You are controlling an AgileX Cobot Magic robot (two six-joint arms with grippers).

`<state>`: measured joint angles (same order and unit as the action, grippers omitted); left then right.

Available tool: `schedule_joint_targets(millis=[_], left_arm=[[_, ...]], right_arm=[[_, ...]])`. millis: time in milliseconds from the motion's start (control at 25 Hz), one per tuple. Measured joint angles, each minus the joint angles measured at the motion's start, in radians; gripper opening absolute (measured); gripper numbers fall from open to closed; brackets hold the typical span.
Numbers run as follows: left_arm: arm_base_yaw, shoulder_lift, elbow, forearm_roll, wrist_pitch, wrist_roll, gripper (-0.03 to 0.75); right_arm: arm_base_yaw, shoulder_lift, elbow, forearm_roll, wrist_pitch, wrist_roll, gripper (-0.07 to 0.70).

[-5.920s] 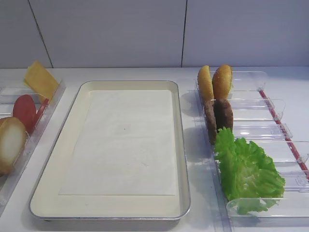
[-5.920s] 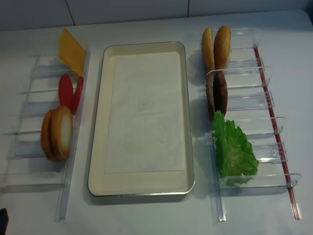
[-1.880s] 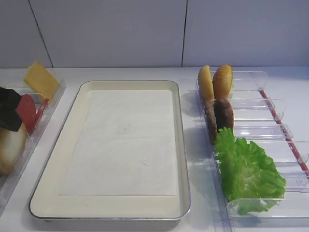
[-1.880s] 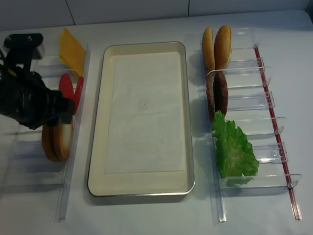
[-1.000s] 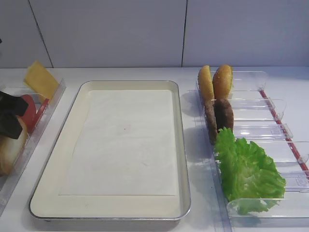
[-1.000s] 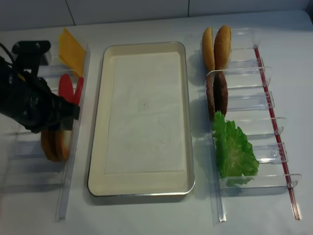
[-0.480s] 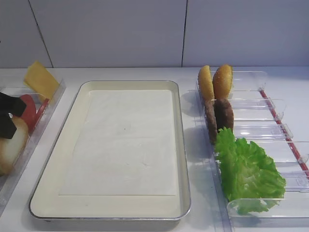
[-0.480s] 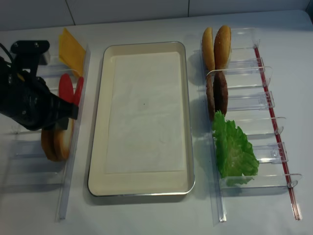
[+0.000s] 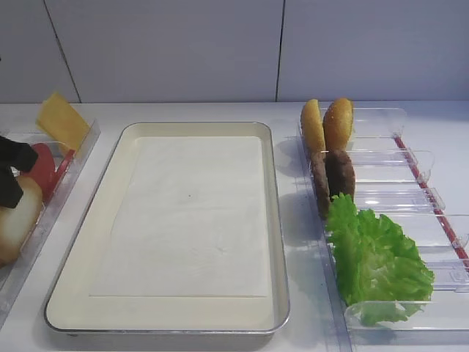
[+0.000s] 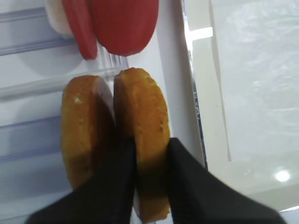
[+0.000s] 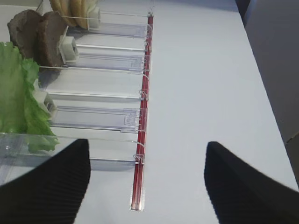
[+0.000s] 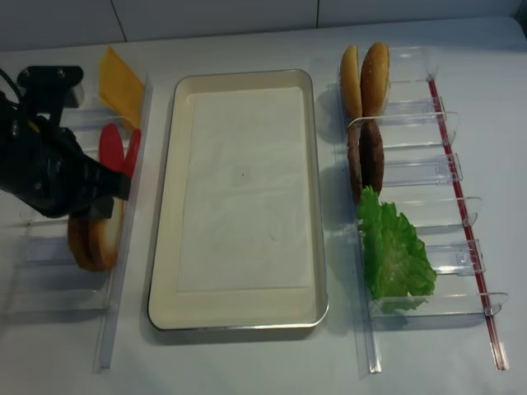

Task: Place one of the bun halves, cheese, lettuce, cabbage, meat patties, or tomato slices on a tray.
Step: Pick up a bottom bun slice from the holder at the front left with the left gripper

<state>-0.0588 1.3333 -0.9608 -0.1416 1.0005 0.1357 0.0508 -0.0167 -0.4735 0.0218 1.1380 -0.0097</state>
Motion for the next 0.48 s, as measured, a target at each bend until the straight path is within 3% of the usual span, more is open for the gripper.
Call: schedule_joint_targets(millis=[280,480], left_arm=[[0.000,0.000,-0.139,-0.006,0.108,0.000,0.151],[0.000,0.000,-0.183,-0.039,0.133,0.000,0.151]], right_arm=[[0.000,0.000,0.000,0.000,0.000,0.000,0.522],[0.000,0.000,0.000,0.000,0.000,0.000,0.522]])
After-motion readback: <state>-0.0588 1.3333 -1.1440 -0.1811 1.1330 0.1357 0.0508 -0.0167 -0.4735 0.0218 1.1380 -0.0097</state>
